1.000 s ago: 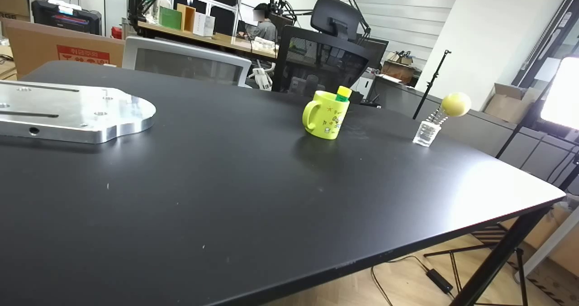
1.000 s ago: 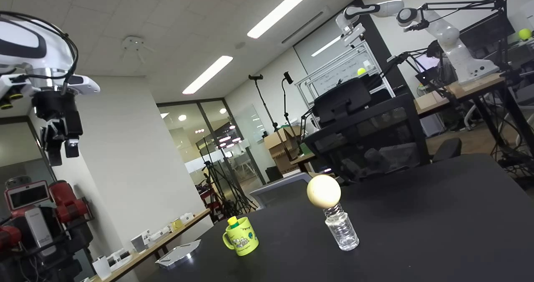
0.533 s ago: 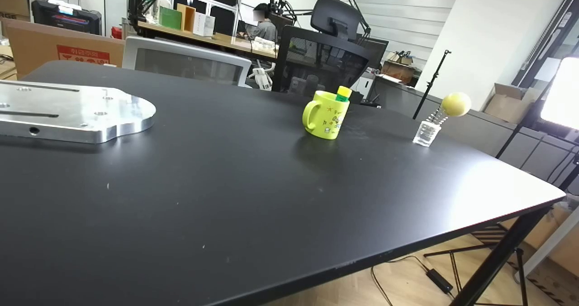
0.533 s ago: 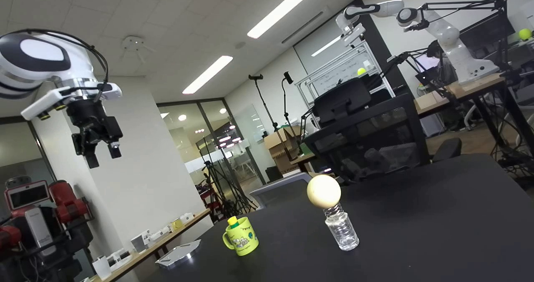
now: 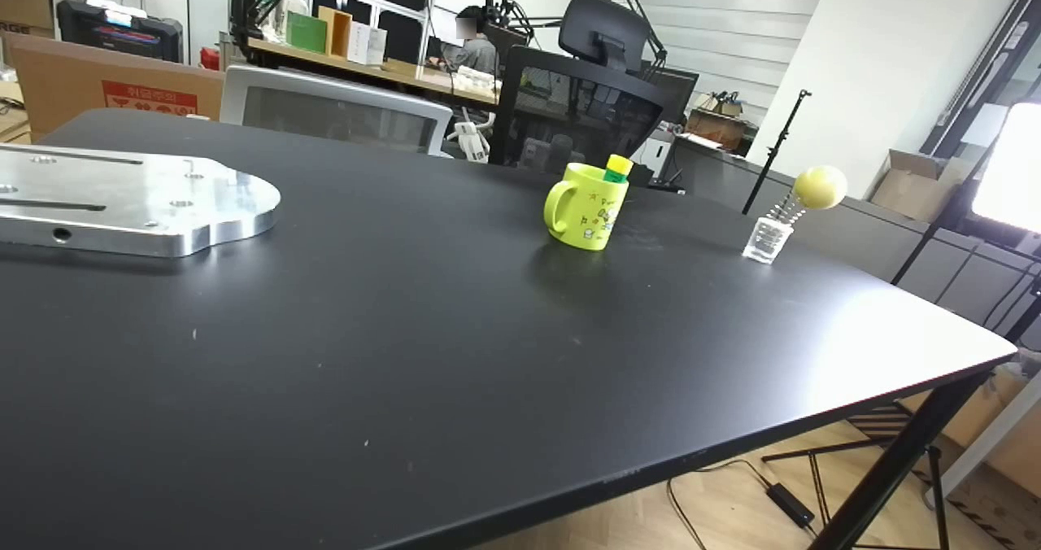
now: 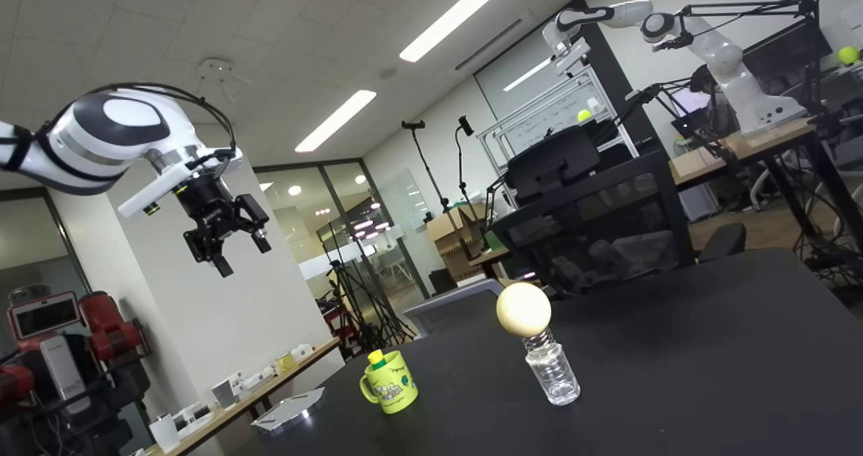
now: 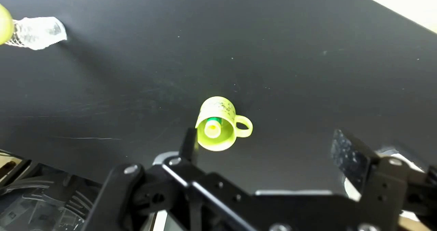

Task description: Put the paper glue on the table

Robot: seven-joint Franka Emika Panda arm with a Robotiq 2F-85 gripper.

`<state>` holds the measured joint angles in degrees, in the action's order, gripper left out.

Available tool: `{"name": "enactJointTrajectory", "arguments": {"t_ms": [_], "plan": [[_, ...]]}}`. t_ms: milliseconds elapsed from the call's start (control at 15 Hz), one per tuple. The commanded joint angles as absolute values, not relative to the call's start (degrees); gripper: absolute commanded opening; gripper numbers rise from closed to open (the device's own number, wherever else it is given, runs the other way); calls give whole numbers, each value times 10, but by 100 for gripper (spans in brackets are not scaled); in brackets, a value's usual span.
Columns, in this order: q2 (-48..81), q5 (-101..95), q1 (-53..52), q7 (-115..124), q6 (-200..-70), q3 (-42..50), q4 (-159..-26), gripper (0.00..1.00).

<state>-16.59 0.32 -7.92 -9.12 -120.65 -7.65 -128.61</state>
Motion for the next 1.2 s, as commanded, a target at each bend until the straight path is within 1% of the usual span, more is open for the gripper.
{"name": "enactJointTrajectory", "arguments": {"t_ms": [0,400,600,1133], "plan": [[-160,-3,-80,-90,-1206,-73,-1283,100],[-155,-9,-78,-90,-1206,-72,-1280,100],[-133,-5,-79,-126,-1210,-64,-1266,100],[1,-12,-61,-221,-1252,-38,-1168,100]]}}
